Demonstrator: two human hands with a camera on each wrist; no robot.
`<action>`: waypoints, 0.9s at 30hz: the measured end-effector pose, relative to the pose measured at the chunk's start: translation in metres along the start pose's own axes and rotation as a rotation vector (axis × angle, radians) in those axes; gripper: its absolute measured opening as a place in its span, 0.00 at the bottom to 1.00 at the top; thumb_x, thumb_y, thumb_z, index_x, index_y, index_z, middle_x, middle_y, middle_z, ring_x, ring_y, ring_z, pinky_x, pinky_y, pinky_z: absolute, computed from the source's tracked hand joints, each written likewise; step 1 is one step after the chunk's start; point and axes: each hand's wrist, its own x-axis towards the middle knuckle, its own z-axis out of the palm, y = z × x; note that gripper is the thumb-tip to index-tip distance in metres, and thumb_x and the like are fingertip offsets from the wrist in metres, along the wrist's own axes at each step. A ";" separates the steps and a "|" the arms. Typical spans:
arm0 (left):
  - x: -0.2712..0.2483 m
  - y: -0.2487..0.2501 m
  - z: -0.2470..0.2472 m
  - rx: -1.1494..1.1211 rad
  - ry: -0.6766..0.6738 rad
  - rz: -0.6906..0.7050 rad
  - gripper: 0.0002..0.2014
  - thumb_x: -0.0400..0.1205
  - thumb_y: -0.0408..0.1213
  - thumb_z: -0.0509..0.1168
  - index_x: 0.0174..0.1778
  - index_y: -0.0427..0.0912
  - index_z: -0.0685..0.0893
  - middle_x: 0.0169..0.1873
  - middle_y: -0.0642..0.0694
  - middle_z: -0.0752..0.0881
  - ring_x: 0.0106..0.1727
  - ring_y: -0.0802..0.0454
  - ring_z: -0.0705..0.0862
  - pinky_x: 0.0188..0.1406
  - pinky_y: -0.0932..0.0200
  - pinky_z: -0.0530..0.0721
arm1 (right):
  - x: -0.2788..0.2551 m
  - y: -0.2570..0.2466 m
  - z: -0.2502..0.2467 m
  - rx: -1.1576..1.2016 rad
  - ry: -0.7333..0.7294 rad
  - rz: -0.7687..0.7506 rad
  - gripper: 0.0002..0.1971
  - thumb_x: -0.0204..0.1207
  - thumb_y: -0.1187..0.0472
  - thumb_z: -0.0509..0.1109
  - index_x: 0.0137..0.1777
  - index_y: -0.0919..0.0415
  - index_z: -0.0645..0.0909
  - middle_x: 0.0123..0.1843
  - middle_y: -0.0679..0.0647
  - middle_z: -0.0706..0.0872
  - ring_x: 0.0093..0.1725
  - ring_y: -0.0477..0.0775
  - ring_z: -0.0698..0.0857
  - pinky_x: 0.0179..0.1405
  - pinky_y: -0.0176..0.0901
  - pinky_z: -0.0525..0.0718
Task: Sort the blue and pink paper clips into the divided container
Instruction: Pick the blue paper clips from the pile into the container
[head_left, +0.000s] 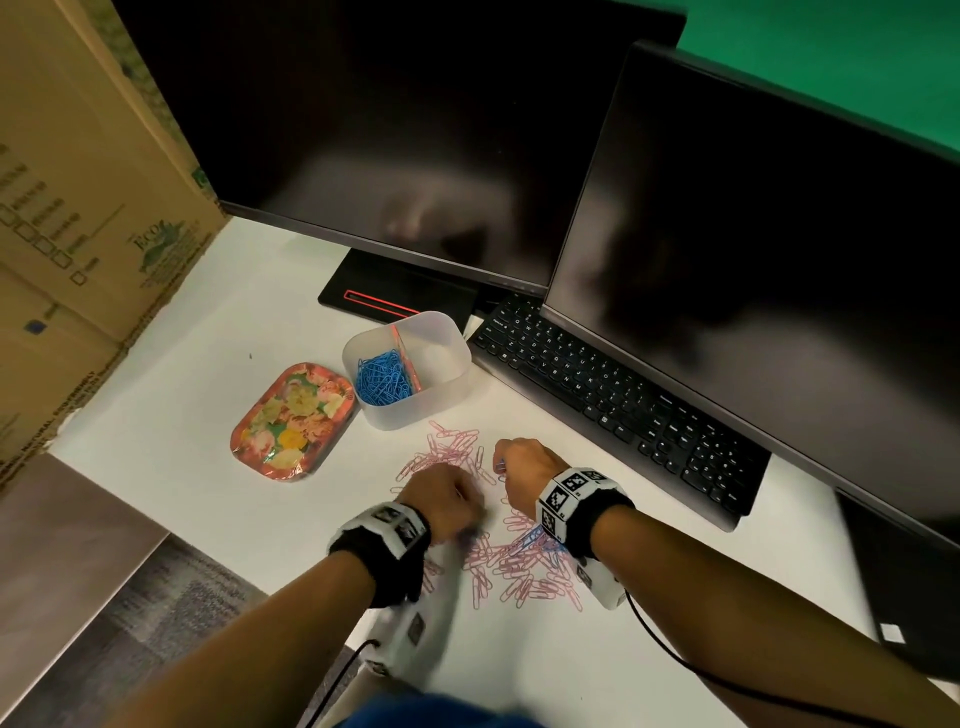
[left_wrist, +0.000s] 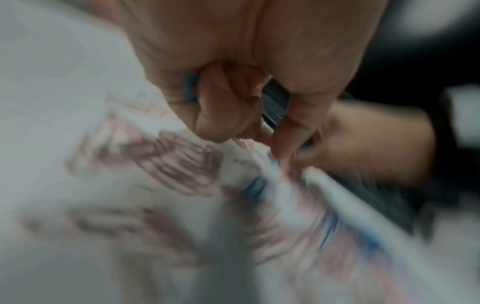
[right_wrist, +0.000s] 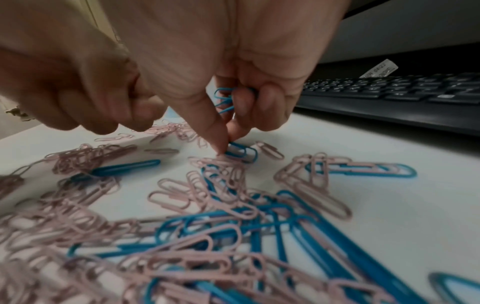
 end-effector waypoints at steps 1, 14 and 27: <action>-0.003 0.001 0.004 0.207 0.006 0.022 0.02 0.69 0.36 0.70 0.36 0.46 0.87 0.37 0.51 0.87 0.40 0.51 0.84 0.36 0.62 0.79 | 0.000 0.000 0.001 -0.001 -0.005 0.010 0.19 0.73 0.72 0.67 0.62 0.56 0.77 0.64 0.55 0.81 0.59 0.61 0.83 0.51 0.44 0.83; -0.003 0.001 -0.012 -0.244 0.137 0.071 0.03 0.74 0.34 0.72 0.37 0.44 0.90 0.34 0.50 0.90 0.33 0.60 0.84 0.36 0.67 0.79 | 0.004 0.003 -0.025 0.499 0.273 -0.022 0.09 0.79 0.63 0.65 0.49 0.60 0.88 0.50 0.54 0.89 0.47 0.51 0.84 0.44 0.33 0.76; -0.006 0.024 -0.122 -1.076 0.212 0.031 0.09 0.84 0.28 0.59 0.54 0.35 0.83 0.33 0.42 0.84 0.28 0.53 0.83 0.25 0.63 0.85 | 0.028 -0.091 -0.084 1.397 -0.011 -0.067 0.12 0.82 0.73 0.62 0.38 0.65 0.78 0.24 0.56 0.84 0.21 0.49 0.84 0.21 0.38 0.84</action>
